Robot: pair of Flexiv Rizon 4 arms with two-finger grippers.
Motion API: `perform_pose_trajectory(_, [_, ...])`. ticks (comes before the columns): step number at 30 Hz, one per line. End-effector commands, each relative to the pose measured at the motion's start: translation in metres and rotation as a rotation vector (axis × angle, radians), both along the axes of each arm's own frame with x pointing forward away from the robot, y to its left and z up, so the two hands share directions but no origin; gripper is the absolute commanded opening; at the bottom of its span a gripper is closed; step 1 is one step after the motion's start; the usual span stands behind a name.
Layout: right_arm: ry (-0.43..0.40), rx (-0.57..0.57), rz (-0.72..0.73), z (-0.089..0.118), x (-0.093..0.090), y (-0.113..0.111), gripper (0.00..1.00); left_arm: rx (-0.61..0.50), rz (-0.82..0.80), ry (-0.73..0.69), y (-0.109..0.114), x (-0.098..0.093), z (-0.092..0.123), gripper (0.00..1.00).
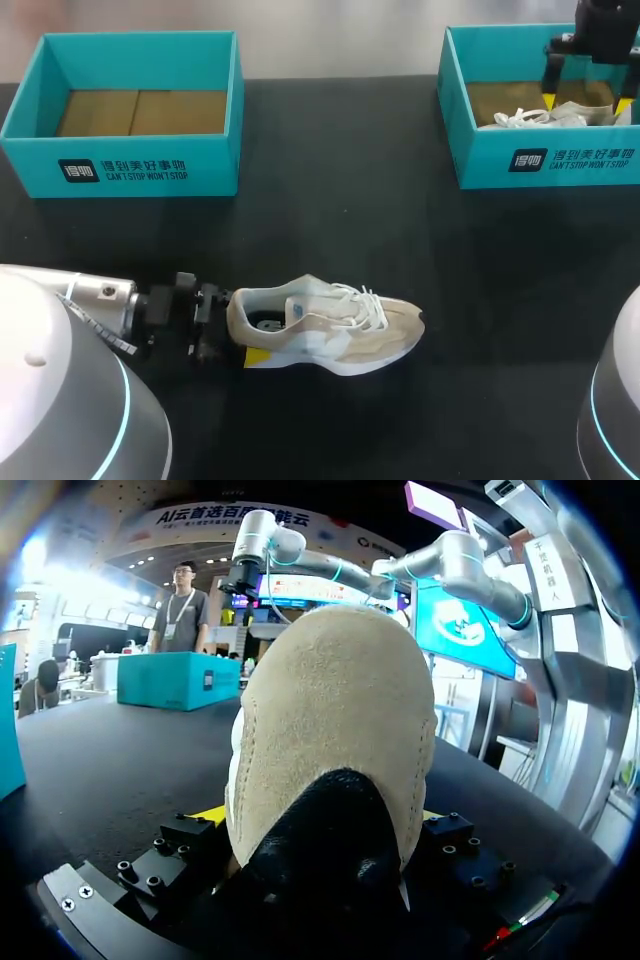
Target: Take the shoe out of the shoebox, open the shoe tongue, remove and reinsert the insole, then place the shoe into the shoebox
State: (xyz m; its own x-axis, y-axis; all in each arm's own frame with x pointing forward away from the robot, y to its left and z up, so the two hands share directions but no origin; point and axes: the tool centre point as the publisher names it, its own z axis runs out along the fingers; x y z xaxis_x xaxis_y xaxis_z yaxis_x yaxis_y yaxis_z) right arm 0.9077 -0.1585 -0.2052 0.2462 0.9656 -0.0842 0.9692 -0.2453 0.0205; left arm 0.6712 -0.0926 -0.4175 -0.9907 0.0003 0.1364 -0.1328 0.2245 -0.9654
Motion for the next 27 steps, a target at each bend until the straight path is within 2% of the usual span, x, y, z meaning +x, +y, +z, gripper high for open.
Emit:
perform_pose_trajectory(1, [0.008,-0.064,-0.013,-0.01,-0.009,0.041,1.0,-0.001,0.0,-0.001,0.0,0.0,-0.003,0.0])
perform_pose_trajectory(4, [0.008,-0.067,0.018,-0.019,-0.025,0.079,1.0,-0.001,0.0,-0.001,0.0,0.0,-0.003,0.0])
perform_pose_trajectory(8, [0.007,-0.042,0.025,-0.028,-0.048,0.116,1.0,-0.001,0.0,-0.001,0.0,0.0,-0.003,0.0])
perform_pose_trajectory(13, [-0.009,0.014,0.009,-0.028,-0.08,0.149,1.0,-0.001,0.0,-0.001,0.0,0.0,-0.003,0.0])
perform_pose_trajectory(15, [-0.012,0.08,-0.003,-0.025,-0.093,0.159,1.0,-0.001,0.0,-0.001,0.0,0.0,-0.003,0.0])
perform_pose_trajectory(27, [-0.012,0.08,-0.003,-0.025,-0.093,0.159,1.0,-0.001,0.0,-0.001,0.0,0.0,-0.003,0.0])
